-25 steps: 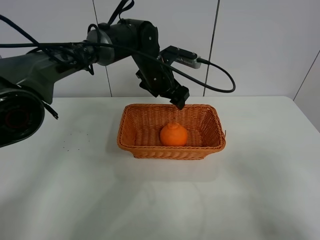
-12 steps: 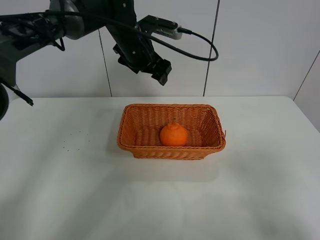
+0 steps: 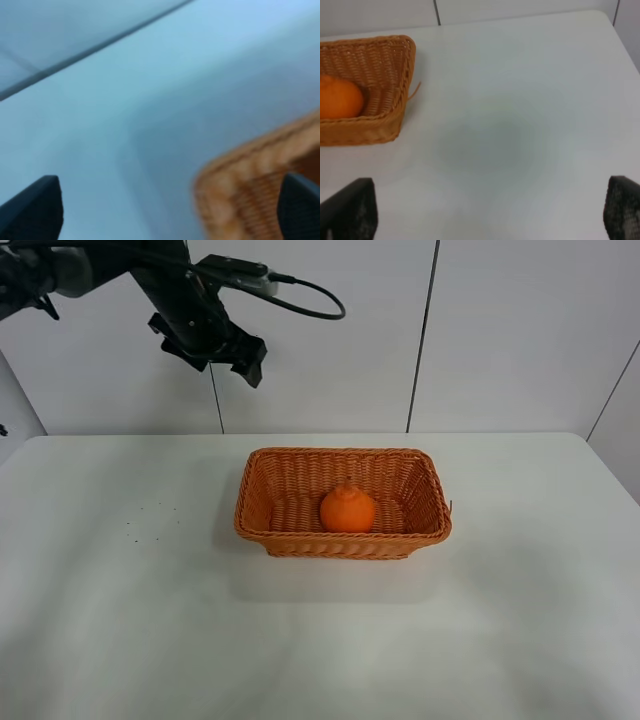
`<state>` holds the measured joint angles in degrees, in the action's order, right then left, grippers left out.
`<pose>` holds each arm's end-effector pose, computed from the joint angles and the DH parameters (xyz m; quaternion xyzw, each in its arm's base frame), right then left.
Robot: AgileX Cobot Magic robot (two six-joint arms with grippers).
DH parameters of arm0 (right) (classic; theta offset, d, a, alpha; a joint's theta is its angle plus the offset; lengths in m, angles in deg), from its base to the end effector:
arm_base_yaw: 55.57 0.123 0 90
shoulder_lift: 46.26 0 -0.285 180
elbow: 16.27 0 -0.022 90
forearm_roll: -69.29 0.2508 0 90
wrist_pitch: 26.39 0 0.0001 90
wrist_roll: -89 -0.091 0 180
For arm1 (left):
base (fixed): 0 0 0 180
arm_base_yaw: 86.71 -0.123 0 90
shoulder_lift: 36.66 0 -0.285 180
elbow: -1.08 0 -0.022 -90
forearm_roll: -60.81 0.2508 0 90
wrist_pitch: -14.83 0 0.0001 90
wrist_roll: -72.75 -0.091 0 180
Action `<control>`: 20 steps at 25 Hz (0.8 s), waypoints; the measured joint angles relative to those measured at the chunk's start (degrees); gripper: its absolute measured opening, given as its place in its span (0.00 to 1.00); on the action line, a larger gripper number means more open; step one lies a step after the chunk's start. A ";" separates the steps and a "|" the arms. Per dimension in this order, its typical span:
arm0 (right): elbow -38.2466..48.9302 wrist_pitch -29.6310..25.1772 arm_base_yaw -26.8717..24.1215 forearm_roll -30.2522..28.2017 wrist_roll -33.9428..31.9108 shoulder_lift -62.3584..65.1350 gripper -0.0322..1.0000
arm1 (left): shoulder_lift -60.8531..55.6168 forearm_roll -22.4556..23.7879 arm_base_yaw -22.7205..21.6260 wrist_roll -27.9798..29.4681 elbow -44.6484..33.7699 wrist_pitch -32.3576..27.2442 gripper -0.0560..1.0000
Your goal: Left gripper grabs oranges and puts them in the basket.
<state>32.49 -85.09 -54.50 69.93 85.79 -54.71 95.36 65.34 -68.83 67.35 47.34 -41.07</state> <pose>-0.0012 0.0008 0.2793 0.0158 0.8475 0.0254 0.5300 0.4735 -0.1465 0.3040 0.2004 0.9223 0.0023 0.3303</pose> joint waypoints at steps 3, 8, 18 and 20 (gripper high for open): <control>0.00 0.00 0.00 0.00 0.00 0.00 0.70 | 0.00 0.00 -4.18 -0.42 0.00 -0.18 0.96; 0.00 0.00 0.00 0.00 0.00 0.00 0.70 | 0.00 0.05 -11.01 -0.87 0.05 -0.18 0.95; 0.00 0.00 0.00 0.00 0.00 0.00 0.70 | 0.00 0.30 -19.47 -2.33 0.05 -2.25 0.95; 0.00 0.00 0.00 0.00 0.00 0.00 0.70 | 0.00 0.30 -19.52 -2.37 0.05 -2.75 0.95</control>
<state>32.49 -85.09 -54.50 69.93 85.79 -54.71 95.36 65.64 -88.35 64.97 47.39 -43.82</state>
